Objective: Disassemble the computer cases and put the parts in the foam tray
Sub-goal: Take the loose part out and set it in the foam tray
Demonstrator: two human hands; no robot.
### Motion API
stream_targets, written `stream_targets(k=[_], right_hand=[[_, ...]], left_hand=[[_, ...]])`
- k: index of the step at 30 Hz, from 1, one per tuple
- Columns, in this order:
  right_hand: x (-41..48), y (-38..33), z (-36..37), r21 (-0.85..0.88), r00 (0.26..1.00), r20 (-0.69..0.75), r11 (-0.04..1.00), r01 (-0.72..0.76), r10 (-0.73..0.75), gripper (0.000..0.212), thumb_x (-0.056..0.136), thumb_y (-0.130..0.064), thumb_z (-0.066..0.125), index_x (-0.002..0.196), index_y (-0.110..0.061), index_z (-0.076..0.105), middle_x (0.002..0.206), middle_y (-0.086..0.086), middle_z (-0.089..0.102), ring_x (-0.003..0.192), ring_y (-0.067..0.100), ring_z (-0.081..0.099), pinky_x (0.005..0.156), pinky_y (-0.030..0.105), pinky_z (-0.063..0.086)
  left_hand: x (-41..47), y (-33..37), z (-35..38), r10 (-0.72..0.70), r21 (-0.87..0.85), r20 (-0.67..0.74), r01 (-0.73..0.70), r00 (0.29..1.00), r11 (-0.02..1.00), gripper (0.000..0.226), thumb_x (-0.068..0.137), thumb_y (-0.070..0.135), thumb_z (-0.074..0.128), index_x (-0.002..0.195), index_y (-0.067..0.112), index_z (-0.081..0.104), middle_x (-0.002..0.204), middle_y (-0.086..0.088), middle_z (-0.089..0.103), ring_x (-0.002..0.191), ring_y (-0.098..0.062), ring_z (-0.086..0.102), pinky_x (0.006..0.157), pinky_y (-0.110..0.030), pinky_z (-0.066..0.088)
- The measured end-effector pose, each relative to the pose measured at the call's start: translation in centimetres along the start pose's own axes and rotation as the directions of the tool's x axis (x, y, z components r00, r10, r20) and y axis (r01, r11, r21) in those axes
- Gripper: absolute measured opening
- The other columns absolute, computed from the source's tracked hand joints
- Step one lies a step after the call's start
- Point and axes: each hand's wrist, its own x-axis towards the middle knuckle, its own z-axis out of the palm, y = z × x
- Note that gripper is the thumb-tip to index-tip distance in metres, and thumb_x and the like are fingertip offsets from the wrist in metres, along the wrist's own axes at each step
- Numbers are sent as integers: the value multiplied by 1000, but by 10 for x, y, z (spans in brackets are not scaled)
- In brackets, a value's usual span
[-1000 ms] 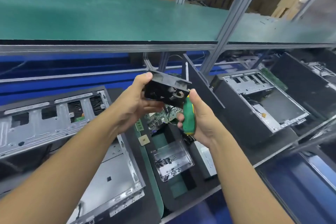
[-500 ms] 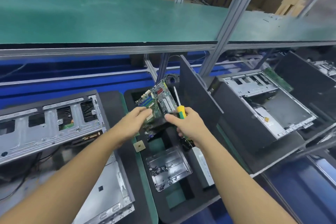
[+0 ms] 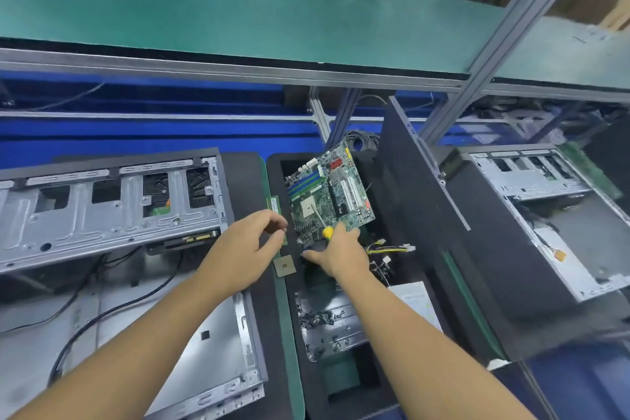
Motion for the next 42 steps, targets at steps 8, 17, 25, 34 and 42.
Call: stream_targets(k=[8, 17, 25, 34, 42], right_hand=[[3, 13, 42, -84, 997, 56, 995, -49, 54, 86, 77, -66, 72, 136, -14, 36, 133, 12, 42, 110, 37, 62, 74, 40, 43], [13, 12, 33, -205, 985, 170, 977, 56, -20, 36, 94, -37, 63, 121, -14, 56, 124, 10, 60, 106, 35, 62, 74, 38, 42], [11, 34, 24, -270, 991, 30, 954, 134, -131, 19, 94, -6, 52, 108, -17, 60, 110, 9, 66, 95, 34, 65, 68, 37, 42], [2, 34, 24, -197, 964, -39, 948, 249, -261, 15, 94, -19, 58, 109, -19, 57, 111, 3, 53, 91, 35, 63, 67, 38, 43], [-23, -7, -21, 627, 966, -48, 745, 227, -254, 13, 94, -14, 52, 100, -17, 63, 70, 3, 59, 60, 17, 52, 51, 19, 43]], left_hand=[[2, 3, 3, -2, 41, -6, 2, 1000, 999, 14, 99, 29, 53, 109, 29, 63, 101, 22, 65, 96, 4, 58, 84, -22, 46], [1, -1, 6, 18, 81, 0, -18, 1000, 997, 13, 97, 31, 53, 104, 31, 63, 96, 24, 64, 92, 4, 57, 79, -22, 44], [0, 2, 7, 12, 113, 2, -12, 1000, 994, 10, 96, 30, 54, 101, 33, 63, 95, 24, 63, 88, 5, 56, 78, -23, 40], [-1, 5, 4, 17, 99, 11, -18, 1000, 995, 13, 97, 27, 55, 105, 29, 64, 100, 21, 66, 79, 17, 52, 71, -13, 36], [-11, 5, -21, -97, -360, -165, 31, 981, 932, 23, 101, 13, 51, 102, 32, 62, 94, 15, 72, 88, -4, 70, 81, -26, 53]])
